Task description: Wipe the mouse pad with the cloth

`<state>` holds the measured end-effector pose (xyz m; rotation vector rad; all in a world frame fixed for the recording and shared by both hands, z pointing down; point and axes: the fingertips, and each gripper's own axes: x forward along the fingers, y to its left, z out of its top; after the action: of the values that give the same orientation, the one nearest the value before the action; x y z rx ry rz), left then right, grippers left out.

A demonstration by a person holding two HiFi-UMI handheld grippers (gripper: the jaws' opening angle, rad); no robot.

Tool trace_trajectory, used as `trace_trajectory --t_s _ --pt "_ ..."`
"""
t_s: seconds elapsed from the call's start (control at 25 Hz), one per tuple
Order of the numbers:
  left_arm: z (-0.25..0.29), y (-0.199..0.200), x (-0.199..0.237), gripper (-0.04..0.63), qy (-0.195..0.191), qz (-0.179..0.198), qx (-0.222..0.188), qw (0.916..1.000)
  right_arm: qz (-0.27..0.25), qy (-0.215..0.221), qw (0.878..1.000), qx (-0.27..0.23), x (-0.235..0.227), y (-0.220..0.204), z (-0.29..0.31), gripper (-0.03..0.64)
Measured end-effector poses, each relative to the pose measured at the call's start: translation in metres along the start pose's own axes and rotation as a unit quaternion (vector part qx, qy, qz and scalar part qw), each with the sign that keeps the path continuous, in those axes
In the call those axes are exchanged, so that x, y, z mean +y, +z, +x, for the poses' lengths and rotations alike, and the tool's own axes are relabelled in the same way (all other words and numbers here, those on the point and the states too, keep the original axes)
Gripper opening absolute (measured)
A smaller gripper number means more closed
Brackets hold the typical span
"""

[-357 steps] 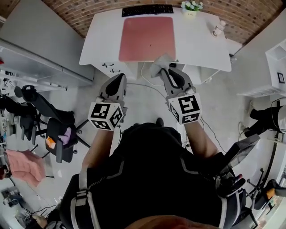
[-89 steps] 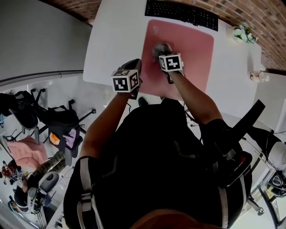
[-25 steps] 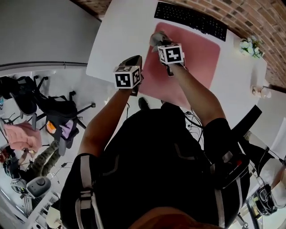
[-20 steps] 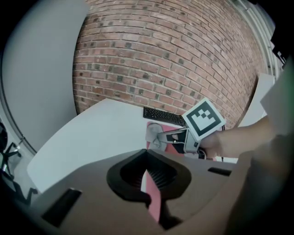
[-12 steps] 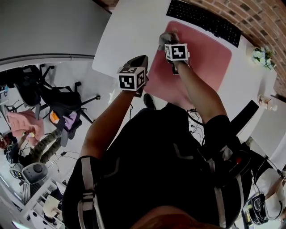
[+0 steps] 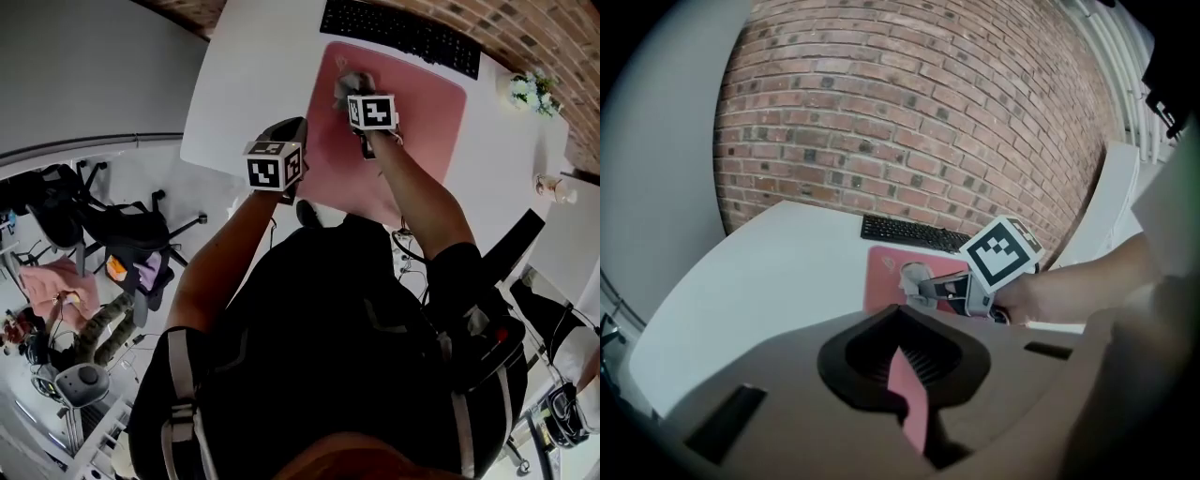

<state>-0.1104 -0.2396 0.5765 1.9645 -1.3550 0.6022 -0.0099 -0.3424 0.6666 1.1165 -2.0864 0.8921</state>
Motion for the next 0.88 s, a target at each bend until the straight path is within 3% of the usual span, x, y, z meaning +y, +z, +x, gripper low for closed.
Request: trace_trajectory --t_s 0.88 --pt "0.031 0.011 -0.074 -0.002 -0.079 0.048 0.014 0.9956 0.079 -0.093 0.992 -0.011 -0.107 -0.041 -0.074 0.034"
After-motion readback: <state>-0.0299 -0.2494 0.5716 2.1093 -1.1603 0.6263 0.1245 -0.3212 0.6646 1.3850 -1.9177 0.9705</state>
